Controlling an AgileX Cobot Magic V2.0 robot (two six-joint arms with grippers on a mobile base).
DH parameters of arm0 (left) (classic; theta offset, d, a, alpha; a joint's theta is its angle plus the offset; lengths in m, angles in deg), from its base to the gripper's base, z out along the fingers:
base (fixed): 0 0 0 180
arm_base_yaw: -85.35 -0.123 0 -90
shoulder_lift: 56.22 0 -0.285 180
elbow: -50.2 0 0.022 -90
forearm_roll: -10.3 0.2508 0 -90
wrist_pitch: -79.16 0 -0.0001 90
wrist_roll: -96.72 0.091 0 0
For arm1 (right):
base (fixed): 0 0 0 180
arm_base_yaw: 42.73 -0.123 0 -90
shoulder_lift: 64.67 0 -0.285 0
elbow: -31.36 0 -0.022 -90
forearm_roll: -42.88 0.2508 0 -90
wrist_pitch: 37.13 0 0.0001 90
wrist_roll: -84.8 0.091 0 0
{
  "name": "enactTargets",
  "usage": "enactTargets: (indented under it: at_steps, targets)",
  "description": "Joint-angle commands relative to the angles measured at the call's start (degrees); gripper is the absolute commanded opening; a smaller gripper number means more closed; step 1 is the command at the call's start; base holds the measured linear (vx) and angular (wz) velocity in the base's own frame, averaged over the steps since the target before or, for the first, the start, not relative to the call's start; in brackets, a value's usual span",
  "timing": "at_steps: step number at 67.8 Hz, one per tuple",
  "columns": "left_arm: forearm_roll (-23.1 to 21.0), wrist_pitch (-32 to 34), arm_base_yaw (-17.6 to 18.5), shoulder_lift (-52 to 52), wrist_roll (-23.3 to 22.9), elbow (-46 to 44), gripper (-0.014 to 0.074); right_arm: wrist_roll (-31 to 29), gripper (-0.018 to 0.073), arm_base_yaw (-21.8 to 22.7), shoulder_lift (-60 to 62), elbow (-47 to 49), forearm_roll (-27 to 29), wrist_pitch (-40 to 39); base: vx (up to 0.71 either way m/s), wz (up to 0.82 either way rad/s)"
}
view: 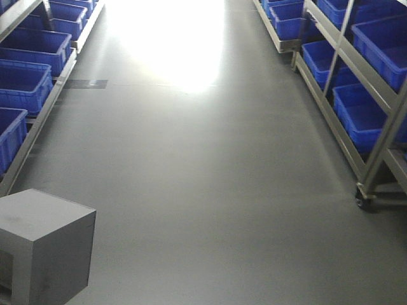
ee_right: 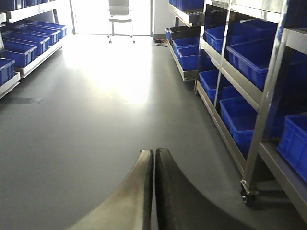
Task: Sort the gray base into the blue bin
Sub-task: 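Drive down the aisle of blue bins carrying the block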
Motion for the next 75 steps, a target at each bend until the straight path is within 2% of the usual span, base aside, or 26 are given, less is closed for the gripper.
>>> enactTargets:
  at_steps: [1,75]
  targets:
    - [-0.2,5.9,0.1,-0.7,-0.3,-1.7,-0.0007,-0.7,-0.0005,0.0,0.9,-0.4,-0.3,-4.1,0.32,0.26]
    - [-0.2,5.9,0.1,-0.7,-0.3,-1.7,-0.0007,-0.7,-0.0005,0.0,0.9,-0.4,-0.3,-4.1,0.41,0.03]
